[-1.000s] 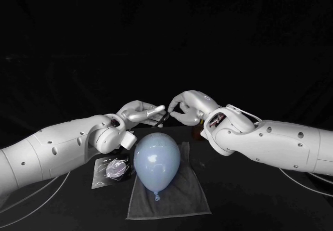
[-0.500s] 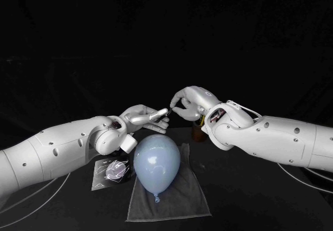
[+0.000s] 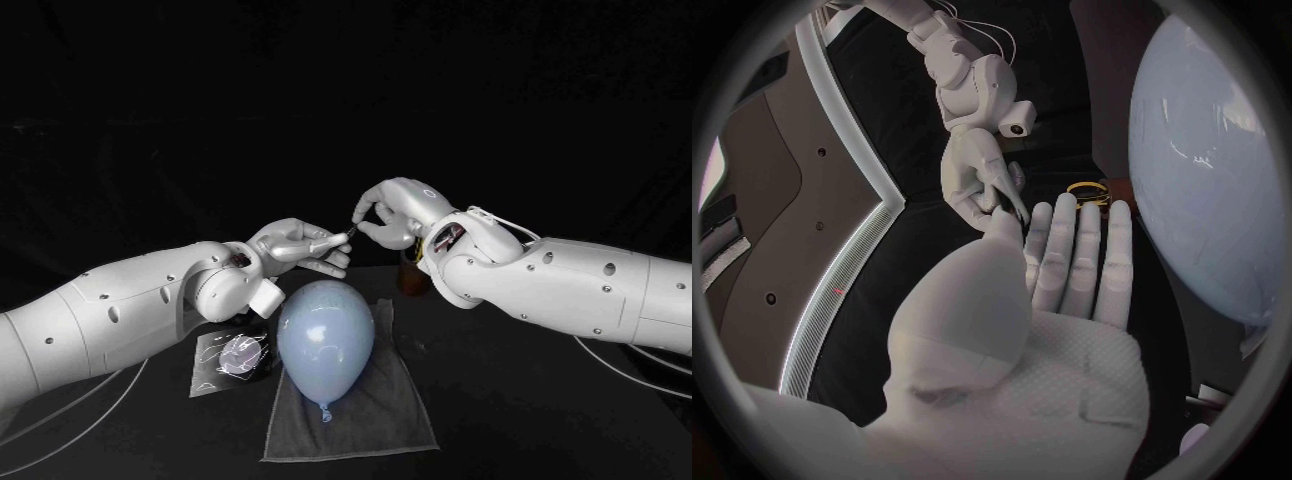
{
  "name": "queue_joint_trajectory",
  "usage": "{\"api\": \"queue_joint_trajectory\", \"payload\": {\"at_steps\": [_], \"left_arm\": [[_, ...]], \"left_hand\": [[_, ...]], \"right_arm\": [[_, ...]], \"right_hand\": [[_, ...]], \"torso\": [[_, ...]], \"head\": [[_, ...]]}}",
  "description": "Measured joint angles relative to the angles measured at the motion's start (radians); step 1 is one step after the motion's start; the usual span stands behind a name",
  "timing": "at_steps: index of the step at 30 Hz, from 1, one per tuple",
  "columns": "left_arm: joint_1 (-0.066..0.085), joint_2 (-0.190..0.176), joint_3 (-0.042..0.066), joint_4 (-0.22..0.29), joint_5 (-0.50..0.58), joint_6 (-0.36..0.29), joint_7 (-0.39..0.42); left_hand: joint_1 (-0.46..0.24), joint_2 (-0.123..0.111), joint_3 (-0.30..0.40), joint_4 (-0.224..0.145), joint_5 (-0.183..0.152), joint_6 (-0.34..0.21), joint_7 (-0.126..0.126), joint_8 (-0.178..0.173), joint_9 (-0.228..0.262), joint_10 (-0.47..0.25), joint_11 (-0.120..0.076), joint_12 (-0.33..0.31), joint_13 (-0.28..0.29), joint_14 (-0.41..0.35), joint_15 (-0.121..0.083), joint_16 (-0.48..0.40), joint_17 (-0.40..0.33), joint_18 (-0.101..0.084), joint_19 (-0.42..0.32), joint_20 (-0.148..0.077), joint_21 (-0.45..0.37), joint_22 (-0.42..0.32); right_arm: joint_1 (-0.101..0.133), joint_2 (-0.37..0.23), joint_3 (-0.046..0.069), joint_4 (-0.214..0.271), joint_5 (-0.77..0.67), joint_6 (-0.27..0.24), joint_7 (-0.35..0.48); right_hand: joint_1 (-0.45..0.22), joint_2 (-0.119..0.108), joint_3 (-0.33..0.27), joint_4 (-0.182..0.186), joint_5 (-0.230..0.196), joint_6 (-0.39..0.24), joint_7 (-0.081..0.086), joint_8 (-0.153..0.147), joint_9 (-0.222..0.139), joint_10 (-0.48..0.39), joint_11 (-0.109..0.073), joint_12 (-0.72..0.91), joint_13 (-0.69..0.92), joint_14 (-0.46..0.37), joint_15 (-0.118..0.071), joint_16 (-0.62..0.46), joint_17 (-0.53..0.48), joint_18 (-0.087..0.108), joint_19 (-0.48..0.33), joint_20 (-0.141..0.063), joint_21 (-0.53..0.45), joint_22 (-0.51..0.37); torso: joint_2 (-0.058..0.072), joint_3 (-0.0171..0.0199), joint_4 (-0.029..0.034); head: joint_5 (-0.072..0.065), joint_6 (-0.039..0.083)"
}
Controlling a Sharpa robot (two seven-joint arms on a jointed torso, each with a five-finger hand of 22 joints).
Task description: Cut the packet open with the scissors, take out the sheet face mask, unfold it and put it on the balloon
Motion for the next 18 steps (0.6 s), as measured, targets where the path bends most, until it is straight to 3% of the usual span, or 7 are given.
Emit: {"api": "queue_joint_trajectory", "payload": {"at_steps": [3,7,12,14,17,18], "left_arm": [[0.0,0.0,0.0,-0.001,0.008,0.0,0.001],[0.0,0.001,0.0,-0.001,0.016,0.0,0.001],[0.0,0.001,0.0,-0.003,0.023,-0.001,0.002],[0.0,0.001,0.0,-0.003,0.025,-0.002,0.003],[0.0,0.001,0.0,-0.003,0.027,-0.004,0.004],[0.0,0.0,0.0,-0.003,0.028,-0.006,0.005]], "left_hand": [[0.086,0.014,0.063,-0.041,0.0,0.007,-0.007,0.003,0.0,0.007,-0.007,-0.008,-0.008,0.003,-0.003,0.004,0.001,0.0,0.0,0.0,0.0,0.0],[0.129,-0.011,0.174,-0.068,-0.004,0.013,-0.001,0.012,0.002,0.036,-0.011,-0.015,-0.017,0.016,-0.006,0.003,-0.003,0.009,0.004,-0.004,0.0,0.001],[0.078,-0.096,0.377,-0.057,-0.007,0.019,-0.004,0.034,0.006,0.061,-0.014,-0.022,-0.019,0.042,-0.009,-0.004,-0.017,0.01,0.004,-0.004,0.0,0.007],[0.001,-0.172,0.553,-0.064,-0.009,0.019,-0.004,0.053,0.056,0.077,-0.016,-0.022,-0.018,0.058,-0.011,-0.005,-0.019,0.01,0.004,-0.004,0.009,0.011],[-0.059,-0.205,0.648,-0.087,-0.008,0.019,-0.004,0.069,0.074,0.088,-0.02,-0.022,-0.016,0.065,-0.015,-0.005,-0.018,0.01,0.004,-0.004,0.015,0.015],[-0.086,-0.212,0.683,-0.109,-0.008,0.019,-0.004,0.076,0.074,0.088,-0.02,-0.022,-0.016,0.065,-0.015,-0.005,-0.017,0.01,0.004,-0.004,0.019,0.016]], "right_arm": [[0.0,0.003,0.0,-0.001,-0.002,0.005,0.0],[0.0,0.007,0.0,-0.004,-0.005,0.01,0.0],[0.0,0.009,-0.001,-0.005,-0.007,0.015,0.0],[0.0,0.01,-0.001,-0.006,-0.007,0.017,0.0],[0.0,0.011,-0.001,-0.008,-0.005,0.018,0.003],[0.0,0.011,-0.001,-0.01,-0.001,0.018,0.006]], "right_hand": [[0.0,0.0,0.0,0.0,0.0,0.0,0.0,-0.001,0.0,0.0,0.0,0.0,0.0,0.0,0.0,0.0,0.0,0.0,0.0,0.0,0.0,0.0],[0.0,0.0,0.0,0.0,-0.001,0.0,0.0,-0.002,0.0,0.0,0.0,0.0,0.0,0.0,0.0,0.0,-0.001,0.0,0.0,0.0,0.0,0.0],[0.0,0.0,0.0,0.0,-0.002,0.0,0.0,0.001,0.0,0.0,0.0,-0.001,0.0,0.0,0.0,-0.002,-0.001,0.0,0.0,0.0,0.0,-0.001],[0.0,0.0,0.0,0.0,-0.002,-0.001,0.001,0.001,0.0,0.0,0.0,-0.001,0.0,0.0,0.0,0.001,-0.001,0.0,0.0,0.0,0.0,-0.001],[-0.002,-0.001,0.0,0.0,-0.002,-0.003,0.003,0.001,0.0,0.0,0.0,-0.009,-0.001,0.0,0.0,0.001,-0.001,0.0,-0.011,-0.005,-0.021,-0.023],[-0.012,-0.012,0.0,0.0,-0.002,-0.015,0.014,0.001,0.031,0.0,0.0,-0.042,-0.001,0.0,0.0,0.001,-0.001,0.001,-0.035,-0.005,-0.05,-0.061]], "torso": [[0.0,-0.0002,0.0002],[0.001,-0.0002,0.0005],[0.001,-0.0002,0.0003],[0.001,-0.0001,0.0001],[0.001,-0.0001,0.0],[0.001,0.0,-0.0004]], "head": [[0.0,0.0],[0.001,0.0],[0.002,-0.002],[0.003,-0.003],[0.004,-0.004],[0.005,-0.004]]}}
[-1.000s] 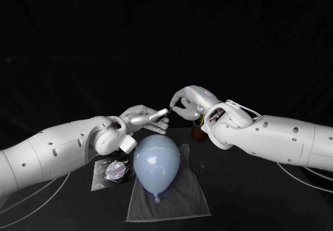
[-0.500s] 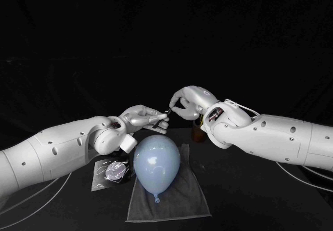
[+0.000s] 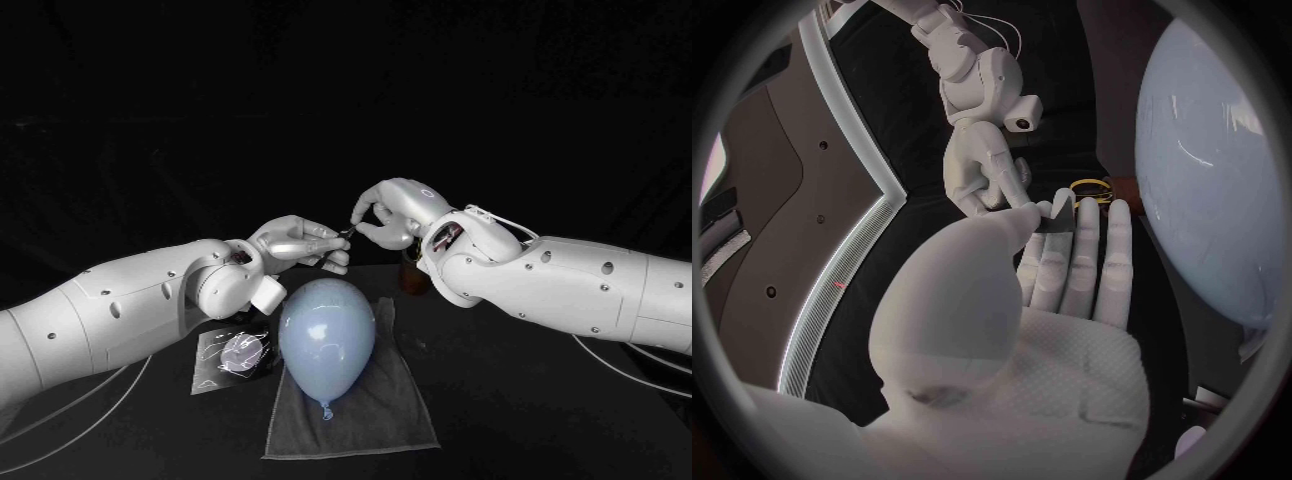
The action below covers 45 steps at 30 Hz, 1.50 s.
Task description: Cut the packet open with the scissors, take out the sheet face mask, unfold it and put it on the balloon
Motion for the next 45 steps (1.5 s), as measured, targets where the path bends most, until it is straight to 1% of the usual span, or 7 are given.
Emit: {"api": "queue_joint_trajectory", "payload": {"at_steps": [2,4,9,17,26,33,45], "left_arm": [[0.0,-0.001,0.0,0.0,0.001,-0.003,0.001],[0.0,-0.006,0.0,0.001,0.001,-0.006,0.001],[0.0,-0.027,0.0,0.001,0.002,-0.016,0.001],[0.0,-0.089,-0.002,0.002,0.0,-0.042,-0.003],[0.0,-0.21,-0.006,0.029,-0.015,-0.08,-0.01],[-0.005,-0.335,-0.025,0.034,-0.031,-0.102,-0.01],[-0.029,-0.473,-0.045,0.0,-0.066,-0.137,-0.002]], "left_hand": [[-0.016,-0.002,0.007,0.002,0.0,0.0,0.0,0.006,0.014,0.0,0.0,0.0,0.0,0.0,0.0,0.0,0.003,0.0,0.0,0.0,0.0,0.0],[-0.036,-0.005,0.04,-0.029,0.0,0.0,0.0,0.009,0.014,0.007,0.0,0.0,0.0,0.0,0.0,0.0,0.006,0.0,0.0,0.0,0.005,0.002],[-0.053,-0.01,0.057,-0.047,0.0,0.0,0.0,0.016,0.014,0.007,0.0,0.0,0.0,0.003,-0.003,0.0,0.007,0.0,0.0,0.0,0.005,0.003],[-0.064,-0.014,0.057,-0.047,0.0,-0.001,0.0,0.017,0.014,0.01,-0.003,0.0,0.0,0.007,0.0,0.0,0.01,-0.001,-0.004,-0.004,0.009,0.005],[-0.077,-0.02,0.053,-0.051,0.0,0.003,-0.003,0.023,0.014,0.01,-0.003,0.0,0.0,0.007,0.0,0.0,0.012,-0.001,-0.004,-0.004,0.013,0.008],[-0.095,-0.02,0.082,-0.091,-0.001,0.003,-0.003,0.023,0.014,0.014,0.0,0.0,0.0,0.007,0.0,0.0,0.015,-0.002,0.009,-0.017,0.036,0.018],[-0.132,-0.009,0.065,-0.163,-0.001,0.017,-0.018,0.022,0.014,0.025,-0.01,0.0,-0.002,0.093,-0.026,0.059,0.047,-0.002,0.079,-0.072,0.153,0.089]], "right_arm": [[0.0,0.0,-0.001,-0.006,0.01,-0.002,0.007],[0.0,-0.002,-0.001,-0.012,0.031,-0.006,0.018],[0.0,-0.018,-0.003,-0.016,0.121,-0.023,0.073],[0.0,-0.08,-0.003,-0.009,0.399,-0.045,0.236],[-0.003,-0.14,-0.004,-0.015,0.638,-0.052,0.344],[-0.018,-0.165,-0.006,-0.022,0.728,-0.037,0.38],[-0.028,-0.171,-0.009,-0.035,0.801,0.017,0.418]], "right_hand": [[-0.061,-0.032,-0.037,0.027,0.008,-0.079,0.03,-0.049,0.065,-0.003,0.02,-0.096,0.0,-0.001,0.01,-0.033,0.0,0.024,-0.067,0.009,-0.085,-0.106],[-0.106,-0.076,-0.099,0.059,0.006,-0.258,0.07,-0.166,0.027,-0.093,0.06,-0.347,-0.074,-0.03,0.051,-0.174,-0.074,0.054,-0.218,0.038,-0.281,-0.317],[-0.098,-0.111,-0.188,0.126,0.006,-0.433,0.079,-0.27,-0.025,-0.402,0.071,-0.841,-0.439,-0.317,0.068,-0.599,-0.53,0.064,-0.355,0.079,-0.496,-0.456],[0.022,-0.084,-0.273,0.203,0.006,-0.347,0.111,-0.247,0.016,-0.505,0.128,-1.134,-0.806,-0.437,0.145,-1.038,-0.769,0.07,-0.4,0.162,-0.836,-0.7],[0.064,-0.06,-0.288,0.218,0.006,-0.29,0.125,-0.247,0.018,-0.466,0.145,-1.186,-0.961,-0.399,0.153,-1.145,-0.796,0.07,-0.354,0.169,-0.918,-0.776],[0.089,-0.043,-0.284,0.227,0.006,-0.257,0.125,-0.247,0.013,-0.462,0.148,-1.198,-1.017,-0.399,0.153,-1.189,-0.801,0.069,-0.347,0.176,-0.951,-0.805],[0.105,-0.04,-0.272,0.25,0.006,-0.191,0.142,-0.251,-0.002,-0.399,0.151,-1.267,-1.137,-0.385,0.161,-1.259,-0.823,0.069,-0.327,0.178,-0.99,-0.847]], "torso": [[-0.001,0.0001,-0.0002],[-0.001,0.0001,-0.0003],[-0.001,0.0007,-0.0004],[-0.001,0.0007,0.0006],[-0.003,0.0012,0.0011],[-0.004,0.0038,0.0015],[-0.009,0.0062,0.0043]], "head": [[0.001,-0.001],[0.003,-0.001],[0.006,0.001],[0.016,0.0],[0.051,0.003],[0.116,-0.024],[0.338,-0.079]]}}
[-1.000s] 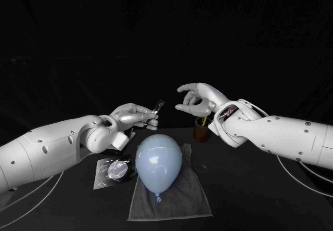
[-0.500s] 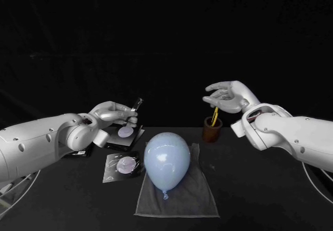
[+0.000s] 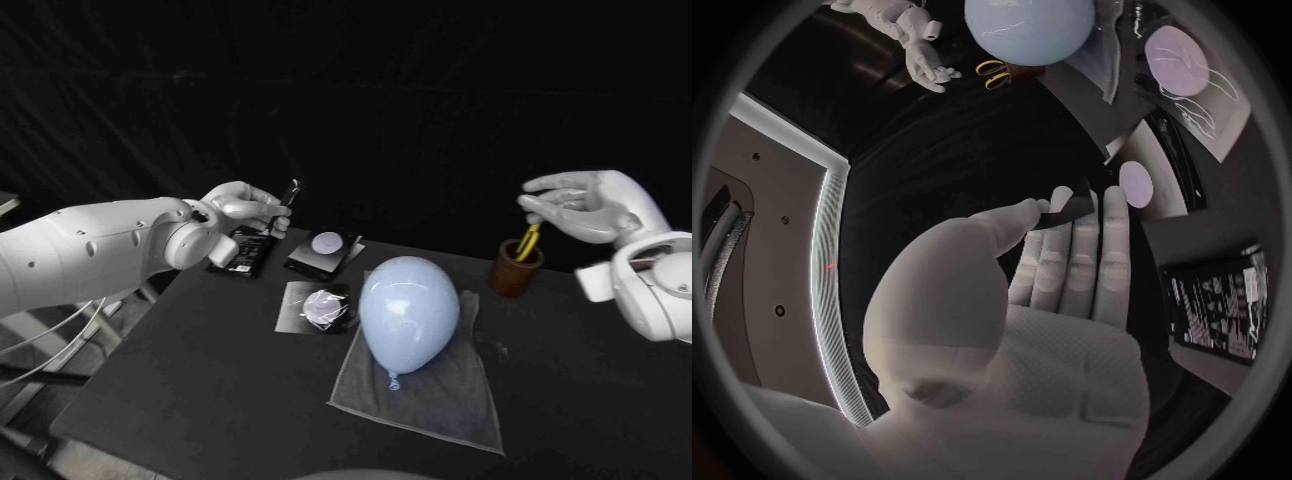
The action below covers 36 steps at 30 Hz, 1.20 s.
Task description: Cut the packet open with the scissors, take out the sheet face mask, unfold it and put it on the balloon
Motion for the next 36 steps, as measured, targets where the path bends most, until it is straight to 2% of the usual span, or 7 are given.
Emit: {"api": "queue_joint_trajectory", "payload": {"at_steps": [2,6,9,14,22,29,36], "left_arm": [[-0.005,-0.017,-0.002,-0.012,-0.012,-0.011,0.0],[-0.015,-0.042,-0.008,-0.032,-0.039,-0.035,-0.003],[-0.031,-0.052,-0.011,-0.041,-0.06,-0.052,-0.008],[-0.064,-0.059,-0.014,-0.05,-0.092,-0.076,-0.022],[-0.117,-0.067,-0.015,-0.043,-0.157,-0.102,-0.051],[-0.173,-0.072,-0.017,-0.02,-0.215,-0.101,-0.09],[-0.186,-0.09,-0.016,-0.018,-0.264,-0.011,-0.151]], "left_hand": [[-0.005,0.005,-0.022,-0.01,0.0,0.004,-0.004,-0.008,0.0,0.005,-0.005,0.0,0.0,0.016,-0.011,0.039,0.026,0.0,-0.002,-0.016,0.056,0.041],[-0.012,0.017,-0.039,-0.022,0.0,0.017,-0.009,-0.02,0.0,0.008,-0.008,0.0,0.0,0.015,-0.021,0.121,0.083,0.0,-0.055,-0.045,0.178,0.138],[-0.015,0.024,-0.038,-0.022,0.0,0.025,-0.007,-0.026,0.0,0.009,-0.009,0.0,0.0,0.004,-0.031,0.179,0.124,-0.015,-0.104,-0.055,0.264,0.208],[-0.016,0.025,-0.021,-0.03,0.001,0.025,-0.007,-0.032,0.0,0.009,-0.009,0.0,0.0,-0.022,-0.031,0.248,0.166,-0.015,-0.164,-0.059,0.361,0.29],[-0.026,0.024,-0.01,-0.031,0.001,0.029,-0.011,-0.037,0.0,0.009,-0.009,0.0,0.0,-0.021,-0.039,0.358,0.226,-0.015,-0.183,-0.064,0.464,0.367],[-0.034,0.018,-0.005,-0.036,0.001,0.029,-0.011,-0.037,0.0,0.005,-0.013,0.0,0.0,-0.026,-0.044,0.408,0.255,-0.016,-0.189,-0.06,0.499,0.398],[-0.044,0.009,-0.007,-0.033,0.001,0.034,-0.009,-0.038,0.0,0.005,-0.013,0.0,0.002,-0.036,-0.045,0.424,0.265,-0.015,-0.203,-0.051,0.506,0.401]], "right_arm": [[-0.003,0.0,0.0,-0.002,0.005,0.006,0.003],[-0.005,0.002,-0.001,-0.007,0.014,0.018,0.006],[-0.008,0.005,-0.002,-0.011,0.019,0.025,0.006],[-0.013,0.011,-0.003,-0.016,0.023,0.036,0.006],[-0.018,0.011,-0.005,-0.028,0.027,0.049,0.003],[-0.022,0.011,-0.006,-0.036,0.028,0.057,0.0],[-0.026,0.011,-0.007,-0.046,0.028,0.062,-0.003]], "right_hand": [[0.0,0.0,-0.001,0.001,0.0,0.004,0.002,0.0,0.0,0.001,0.001,-0.004,-0.005,0.0,0.0,-0.002,-0.001,0.0,0.0,0.0,-0.002,-0.002],[0.0,0.0,-0.001,0.005,0.0,0.009,0.001,-0.002,-0.003,0.008,0.0,-0.012,-0.013,0.004,0.004,-0.007,-0.003,0.0,0.0,0.0,-0.004,-0.005],[0.0,0.0,-0.002,0.01,0.0,0.011,0.003,-0.005,-0.004,0.008,0.0,-0.015,-0.021,0.004,0.004,-0.012,-0.004,-0.001,0.003,0.003,-0.008,-0.008],[0.0,0.0,-0.002,0.01,0.0,0.011,0.003,-0.005,-0.006,0.008,0.0,-0.019,-0.028,0.004,0.004,-0.02,-0.005,-0.002,0.003,0.004,-0.012,-0.011],[0.0,0.0,-0.004,0.012,0.0,0.012,0.002,-0.01,-0.008,0.008,0.001,-0.024,-0.034,0.004,0.004,-0.022,-0.006,0.008,0.003,0.004,-0.016,-0.013],[0.0,0.0,-0.004,0.012,0.0,0.016,0.004,-0.01,-0.008,0.008,0.001,-0.024,-0.036,0.004,0.004,-0.028,-0.007,0.008,0.003,0.004,-0.016,-0.015],[0.0,0.0,-0.007,0.015,0.0,0.017,0.004,-0.01,-0.009,0.011,0.004,-0.028,-0.038,0.004,0.004,-0.028,-0.007,0.008,0.003,0.004,-0.016,-0.016]], "torso": [[0.0,0.0006,0.0004],[0.0,0.0012,0.0013],[-0.001,0.0028,0.0017],[-0.003,0.0044,0.0021],[-0.003,0.0046,0.0023],[-0.001,0.0037,0.004],[-0.001,0.0019,0.0044]], "head": [[0.038,-0.009],[0.093,-0.026],[0.123,-0.033],[0.151,-0.04],[0.167,-0.035],[0.168,-0.035],[0.16,-0.042]]}}
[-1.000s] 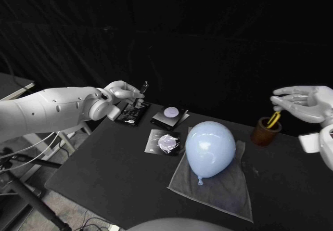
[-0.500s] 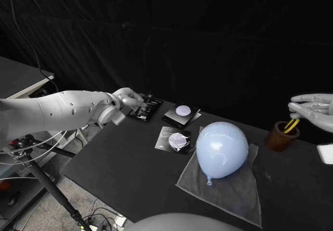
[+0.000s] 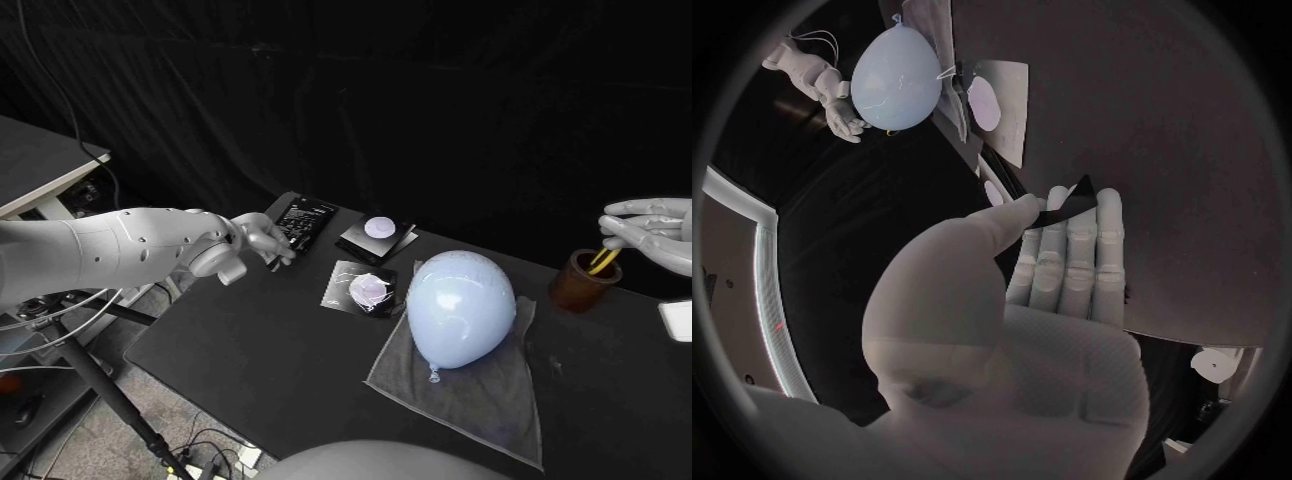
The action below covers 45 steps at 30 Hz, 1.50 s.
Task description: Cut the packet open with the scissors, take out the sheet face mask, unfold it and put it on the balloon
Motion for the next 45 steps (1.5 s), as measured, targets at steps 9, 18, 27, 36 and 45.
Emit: {"api": "queue_joint_trajectory", "payload": {"at_steps": [9,18,27,36,45], "left_arm": [[-0.002,-0.007,0.0,-0.02,-0.145,0.23,-0.124],[0.0,-0.014,0.005,-0.015,-0.241,0.335,-0.201],[0.006,-0.016,0.008,-0.007,-0.24,0.334,-0.219],[0.01,-0.028,0.007,0.009,-0.225,0.319,-0.218],[0.052,-0.051,0.005,0.018,-0.222,0.287,-0.206]], "left_hand": [[-0.007,-0.007,-0.018,0.014,0.002,0.0,0.0,0.01,0.0,0.0,0.0,0.006,0.005,-0.007,0.003,0.022,0.008,0.0,-0.011,0.011,-0.008,-0.005],[-0.119,-0.097,-0.126,0.106,0.006,-0.08,0.023,-0.017,0.004,-0.161,0.048,0.006,0.0,-0.197,0.064,-0.051,-0.024,0.008,-0.09,0.068,-0.151,-0.071],[-0.027,-0.114,-0.431,0.298,0.006,-0.303,0.04,0.032,0.011,-0.282,0.058,0.103,0.016,-0.226,0.108,-0.089,-0.124,0.027,0.006,0.121,-0.343,-0.071],[0.069,-0.172,-0.793,0.395,0.006,-0.428,0.037,0.147,0.034,-0.383,0.079,0.192,0.022,-0.286,0.128,-0.097,-0.177,0.027,0.028,0.123,-0.444,-0.071],[0.084,-0.169,-0.798,0.395,0.006,-0.46,0.031,0.192,0.037,-0.461,0.118,0.237,0.025,-0.291,0.127,-0.088,-0.19,0.015,0.042,0.127,-0.517,-0.389]], "right_arm": [[-0.005,0.002,-0.001,-0.008,0.002,0.005,-0.003],[-0.008,0.005,-0.001,-0.014,0.004,0.006,-0.004],[-0.01,0.003,-0.001,-0.016,0.005,0.006,-0.005],[-0.016,0.004,-0.001,-0.019,0.006,0.006,-0.006],[-0.02,0.005,-0.002,-0.026,0.007,0.006,-0.006]], "right_hand": [[0.0,0.0,0.0,0.0,0.0,0.001,-0.001,-0.004,0.0,0.0,0.0,0.0,-0.002,0.0,0.0,0.0,0.0,0.0,0.0,0.0,-0.004,-0.001],[0.0,0.0,-0.003,0.003,0.0,0.001,-0.001,-0.01,-0.004,0.0,0.0,-0.004,-0.011,0.0,0.0,-0.008,-0.002,-0.001,0.0,0.0,-0.01,-0.006],[0.0,0.0,-0.006,0.006,0.0,0.001,-0.002,-0.012,-0.006,0.0,0.0,-0.008,-0.016,-0.002,0.002,-0.014,-0.003,-0.007,0.0,0.0,-0.013,-0.009],[0.0,0.0,-0.008,0.008,0.0,0.002,-0.003,-0.015,-0.008,-0.004,0.004,-0.013,-0.022,-0.004,0.004,-0.019,-0.004,-0.007,0.0,0.0,-0.016,-0.012],[0.0,0.0,-0.008,0.008,0.0,0.001,-0.005,-0.019,-0.009,-0.004,0.004,-0.013,-0.023,-0.004,0.004,-0.019,-0.004,-0.008,0.0,0.0,-0.016,-0.012]], "torso": [[0.0,0.0005,-0.0007],[-0.001,0.0018,-0.0013],[-0.001,0.0016,-0.0023],[-0.001,0.0022,-0.0013],[-0.001,0.0017,-0.0012]], "head": [[-0.005,-0.01],[-0.007,-0.015],[-0.011,-0.017],[-0.015,-0.023],[-0.022,-0.023]]}}
